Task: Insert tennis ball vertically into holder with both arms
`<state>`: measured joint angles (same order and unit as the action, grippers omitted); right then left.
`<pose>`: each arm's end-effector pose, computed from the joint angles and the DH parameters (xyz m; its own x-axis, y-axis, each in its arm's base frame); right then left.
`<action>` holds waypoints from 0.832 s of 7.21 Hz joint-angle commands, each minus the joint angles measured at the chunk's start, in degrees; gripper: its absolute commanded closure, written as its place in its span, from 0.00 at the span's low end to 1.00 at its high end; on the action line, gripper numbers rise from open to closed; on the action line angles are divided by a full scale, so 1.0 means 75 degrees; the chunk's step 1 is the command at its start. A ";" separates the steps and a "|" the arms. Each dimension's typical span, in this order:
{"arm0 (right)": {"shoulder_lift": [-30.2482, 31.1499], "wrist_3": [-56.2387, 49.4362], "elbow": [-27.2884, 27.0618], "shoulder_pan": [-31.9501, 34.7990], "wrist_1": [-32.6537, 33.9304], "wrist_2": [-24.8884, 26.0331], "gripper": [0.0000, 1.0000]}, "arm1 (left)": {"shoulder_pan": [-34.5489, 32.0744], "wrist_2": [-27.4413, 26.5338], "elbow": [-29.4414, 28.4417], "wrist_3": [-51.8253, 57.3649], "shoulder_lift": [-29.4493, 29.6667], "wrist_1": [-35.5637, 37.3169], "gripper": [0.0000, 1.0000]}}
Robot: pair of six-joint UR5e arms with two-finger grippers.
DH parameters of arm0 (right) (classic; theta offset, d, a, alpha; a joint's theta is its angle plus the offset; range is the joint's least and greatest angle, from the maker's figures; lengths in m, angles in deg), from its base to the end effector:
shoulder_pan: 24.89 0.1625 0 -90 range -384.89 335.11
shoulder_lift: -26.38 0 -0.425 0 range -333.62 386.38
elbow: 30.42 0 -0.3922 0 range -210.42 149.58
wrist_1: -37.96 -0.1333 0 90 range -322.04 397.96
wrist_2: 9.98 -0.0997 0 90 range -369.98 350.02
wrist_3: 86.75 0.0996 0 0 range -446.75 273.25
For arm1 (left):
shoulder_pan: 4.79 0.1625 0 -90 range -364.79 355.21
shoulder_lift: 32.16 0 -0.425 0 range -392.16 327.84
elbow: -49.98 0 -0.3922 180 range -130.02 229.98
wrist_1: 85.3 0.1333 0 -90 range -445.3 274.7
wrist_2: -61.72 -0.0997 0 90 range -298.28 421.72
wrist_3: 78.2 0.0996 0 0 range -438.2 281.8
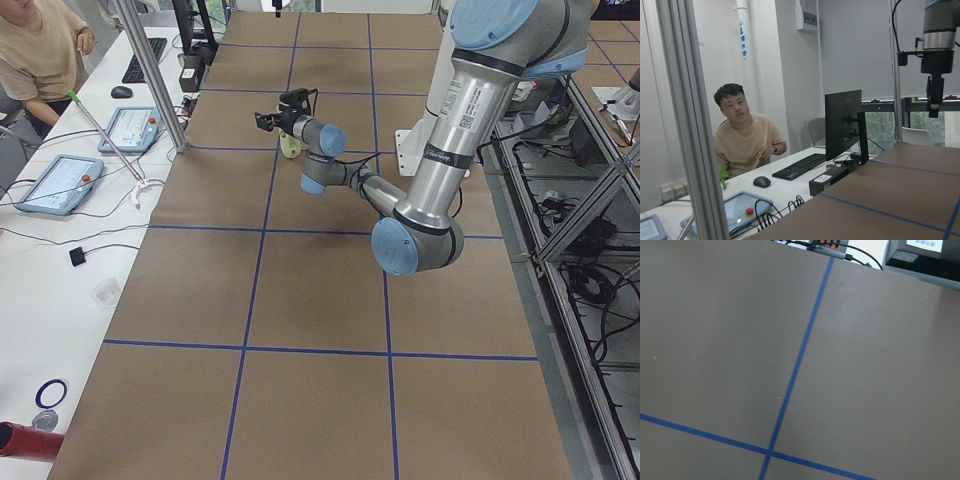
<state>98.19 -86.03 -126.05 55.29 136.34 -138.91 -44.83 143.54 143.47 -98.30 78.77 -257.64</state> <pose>-0.0341 -0.6113 0.4560 0.7400 -0.2856 0.6090 0.1551 0.9535 0.2586 0.3450 -0.4825 0.2734 0.6201 0.6931 -0.3676 0.4620 0.0561 0.8851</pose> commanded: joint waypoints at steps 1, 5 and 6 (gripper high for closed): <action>0.1015 -0.1287 0.0048 0.0791 -0.0073 -0.0047 0.02 | -0.1125 0.1213 0.0834 -0.0004 -0.0459 0.2263 0.01; 0.1850 -0.1948 0.0048 0.1274 -0.0085 -0.0164 0.02 | -0.4547 0.5977 0.0800 0.0717 -0.0658 0.5734 0.00; 0.1921 -0.1948 0.0048 0.1298 -0.0085 -0.0152 0.02 | -0.5295 0.7033 0.0753 0.1709 -0.1053 0.6843 0.00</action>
<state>111.69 -100.37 -125.69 64.58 135.70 -140.11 -77.72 186.16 149.48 -92.66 73.29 -215.90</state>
